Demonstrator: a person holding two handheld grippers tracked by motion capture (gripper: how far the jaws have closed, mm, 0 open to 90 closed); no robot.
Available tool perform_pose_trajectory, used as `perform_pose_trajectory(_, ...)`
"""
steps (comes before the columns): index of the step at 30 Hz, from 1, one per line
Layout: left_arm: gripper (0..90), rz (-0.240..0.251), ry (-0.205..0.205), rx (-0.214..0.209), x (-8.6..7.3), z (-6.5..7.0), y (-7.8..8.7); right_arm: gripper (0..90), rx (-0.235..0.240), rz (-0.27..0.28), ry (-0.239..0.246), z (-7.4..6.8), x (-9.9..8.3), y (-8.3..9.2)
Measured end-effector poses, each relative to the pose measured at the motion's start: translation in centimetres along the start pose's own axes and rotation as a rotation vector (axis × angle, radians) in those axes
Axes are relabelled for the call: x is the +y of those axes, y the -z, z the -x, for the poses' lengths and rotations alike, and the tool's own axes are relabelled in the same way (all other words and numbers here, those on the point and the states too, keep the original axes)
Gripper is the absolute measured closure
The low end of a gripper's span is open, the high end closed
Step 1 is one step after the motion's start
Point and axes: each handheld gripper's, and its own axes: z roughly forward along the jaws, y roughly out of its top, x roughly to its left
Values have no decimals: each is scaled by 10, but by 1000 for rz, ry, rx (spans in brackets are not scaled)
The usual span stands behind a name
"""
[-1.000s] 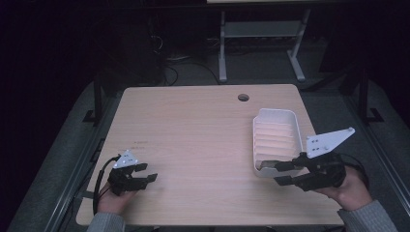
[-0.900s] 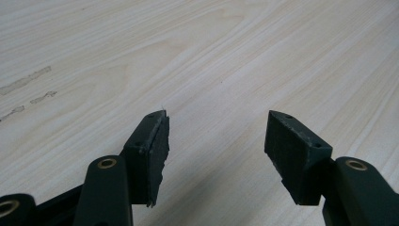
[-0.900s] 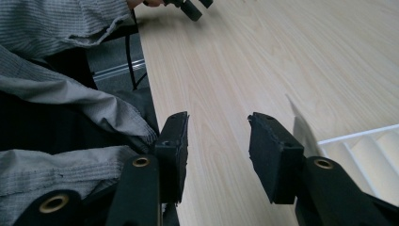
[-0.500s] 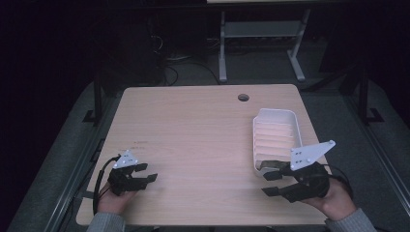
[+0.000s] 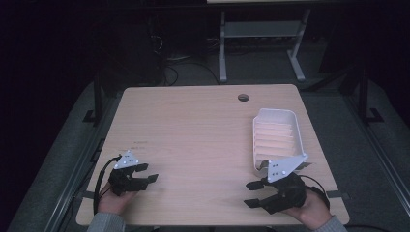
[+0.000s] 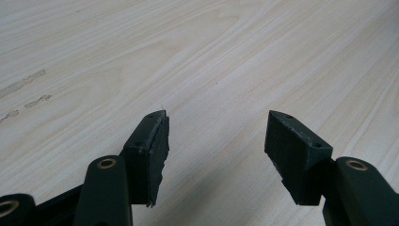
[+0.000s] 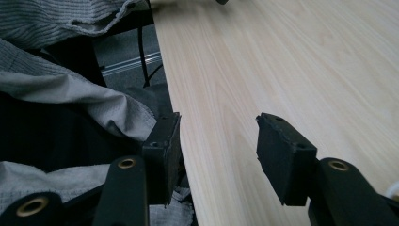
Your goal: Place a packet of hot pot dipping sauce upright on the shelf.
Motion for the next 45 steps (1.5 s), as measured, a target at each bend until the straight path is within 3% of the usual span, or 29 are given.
perform_pose_trajectory(27,384,-7,-26,-10,1,6,-2,397,58,-93,27,-4,0,-87)
perform_pose_trajectory(45,375,-6,-40,-19,3,10,-3,367,74,-129,15,-6,-10,-122)
